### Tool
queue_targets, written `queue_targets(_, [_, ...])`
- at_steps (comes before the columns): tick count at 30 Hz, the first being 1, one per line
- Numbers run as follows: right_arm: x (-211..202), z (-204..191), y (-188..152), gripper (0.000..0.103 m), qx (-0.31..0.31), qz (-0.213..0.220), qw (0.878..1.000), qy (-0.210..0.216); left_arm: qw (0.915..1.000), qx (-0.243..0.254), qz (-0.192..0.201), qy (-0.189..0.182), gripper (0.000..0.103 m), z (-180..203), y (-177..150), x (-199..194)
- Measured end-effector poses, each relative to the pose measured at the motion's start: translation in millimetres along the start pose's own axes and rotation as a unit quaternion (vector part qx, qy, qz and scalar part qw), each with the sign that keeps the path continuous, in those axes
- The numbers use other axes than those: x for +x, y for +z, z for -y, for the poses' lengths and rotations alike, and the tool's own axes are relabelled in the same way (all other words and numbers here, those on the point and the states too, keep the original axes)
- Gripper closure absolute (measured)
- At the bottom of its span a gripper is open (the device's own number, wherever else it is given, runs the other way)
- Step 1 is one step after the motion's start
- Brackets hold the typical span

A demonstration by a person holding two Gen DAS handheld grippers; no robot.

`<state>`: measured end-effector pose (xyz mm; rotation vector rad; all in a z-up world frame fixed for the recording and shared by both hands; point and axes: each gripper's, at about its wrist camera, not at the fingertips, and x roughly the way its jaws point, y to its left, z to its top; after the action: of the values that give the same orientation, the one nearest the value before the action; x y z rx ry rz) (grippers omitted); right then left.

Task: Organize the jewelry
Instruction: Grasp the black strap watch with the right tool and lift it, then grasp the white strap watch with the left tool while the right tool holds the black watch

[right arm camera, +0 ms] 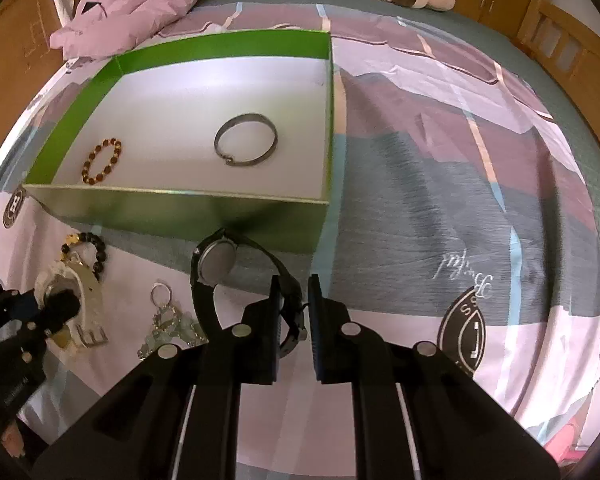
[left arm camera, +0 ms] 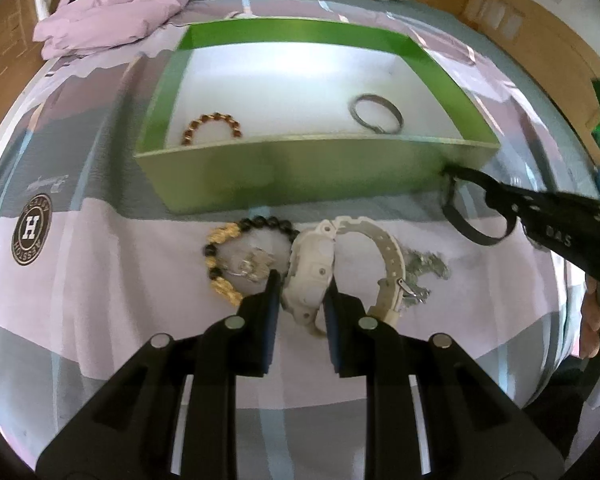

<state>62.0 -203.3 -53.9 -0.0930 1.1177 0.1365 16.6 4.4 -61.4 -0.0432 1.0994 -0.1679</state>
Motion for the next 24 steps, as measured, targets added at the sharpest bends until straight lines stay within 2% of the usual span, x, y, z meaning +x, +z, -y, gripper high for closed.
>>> queue_targets(5, [-12.9,14.1,2.9,0.090,0.021,0.011,1.000,0.019,0.9999,-0.016,0.006,0.001,0.083,-10.9,5.0,-4.8])
queue_targets(13, [-28.8,36.4,2.8,0.090,0.047,0.026,0.998,0.032,0.9999,-0.014,0.007,0.001,0.083,-8.3,6.3,-2.9])
queue_targets(24, [-7.5,16.1,-2.8,0.090,0.017,-0.002,1.000,0.021,0.9999,-0.013,0.006,0.005,0.083,-7.9,4.1,-2.0])
